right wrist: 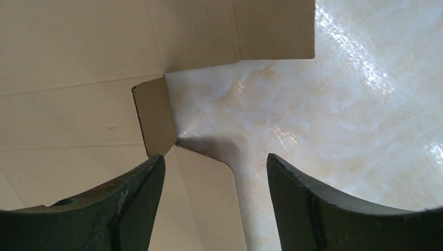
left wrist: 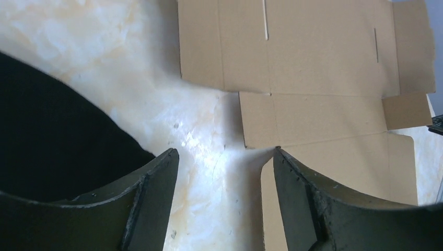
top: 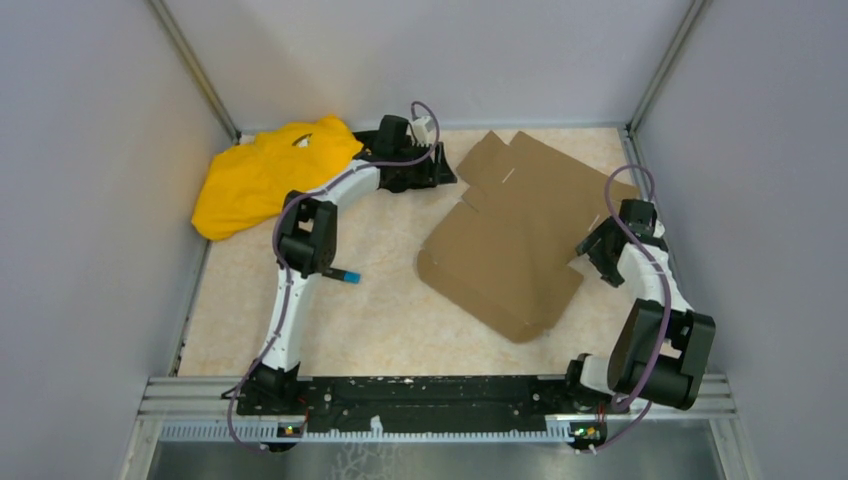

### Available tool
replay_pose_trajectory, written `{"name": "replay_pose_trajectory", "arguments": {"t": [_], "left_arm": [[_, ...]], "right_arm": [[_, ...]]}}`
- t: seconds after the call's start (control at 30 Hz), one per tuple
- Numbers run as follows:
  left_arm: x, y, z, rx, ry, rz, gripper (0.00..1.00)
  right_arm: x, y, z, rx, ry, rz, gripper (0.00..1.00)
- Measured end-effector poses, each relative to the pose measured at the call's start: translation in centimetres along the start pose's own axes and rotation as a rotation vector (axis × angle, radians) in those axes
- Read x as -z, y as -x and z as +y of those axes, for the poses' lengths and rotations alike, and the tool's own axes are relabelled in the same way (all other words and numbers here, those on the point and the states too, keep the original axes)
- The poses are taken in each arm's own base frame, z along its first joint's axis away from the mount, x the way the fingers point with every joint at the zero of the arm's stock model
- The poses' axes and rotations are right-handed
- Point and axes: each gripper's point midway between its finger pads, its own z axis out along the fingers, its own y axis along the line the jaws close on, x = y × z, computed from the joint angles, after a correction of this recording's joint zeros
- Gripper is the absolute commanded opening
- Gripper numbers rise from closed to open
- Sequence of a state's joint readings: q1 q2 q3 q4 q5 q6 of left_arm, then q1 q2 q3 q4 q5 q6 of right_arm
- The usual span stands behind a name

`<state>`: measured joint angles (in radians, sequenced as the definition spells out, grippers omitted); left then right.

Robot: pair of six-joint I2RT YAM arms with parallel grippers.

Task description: Fold the paper box

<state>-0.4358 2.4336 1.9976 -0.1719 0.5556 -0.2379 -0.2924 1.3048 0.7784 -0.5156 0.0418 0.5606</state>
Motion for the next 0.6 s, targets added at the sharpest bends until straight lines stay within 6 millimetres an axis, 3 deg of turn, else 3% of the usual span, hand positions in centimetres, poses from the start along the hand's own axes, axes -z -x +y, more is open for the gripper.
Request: {"name": "replay_pose_trajectory", "arguments": {"t": [0.13, 0.33, 0.6], "left_arm": [[-0.2, 1.8, -0.1, -0.049, -0.023, -0.048, 0.81], [-1.4, 3.1, 0.5, -0.117, -0.03, -0.091, 0.82], [-2.5, 1.5, 1.6, -0.143, -0.021, -0.052, 0.82]], "right_arm": [[-0.2, -0.3, 0.5, 0.0, 0.034, 0.01, 0.71], [-0.1, -0.5, 0.9, -0.001, 0.054, 0.022, 0.71], [0.6, -0.3, 1.1, -0.002, 0.07, 0.009, 0.71]]}}
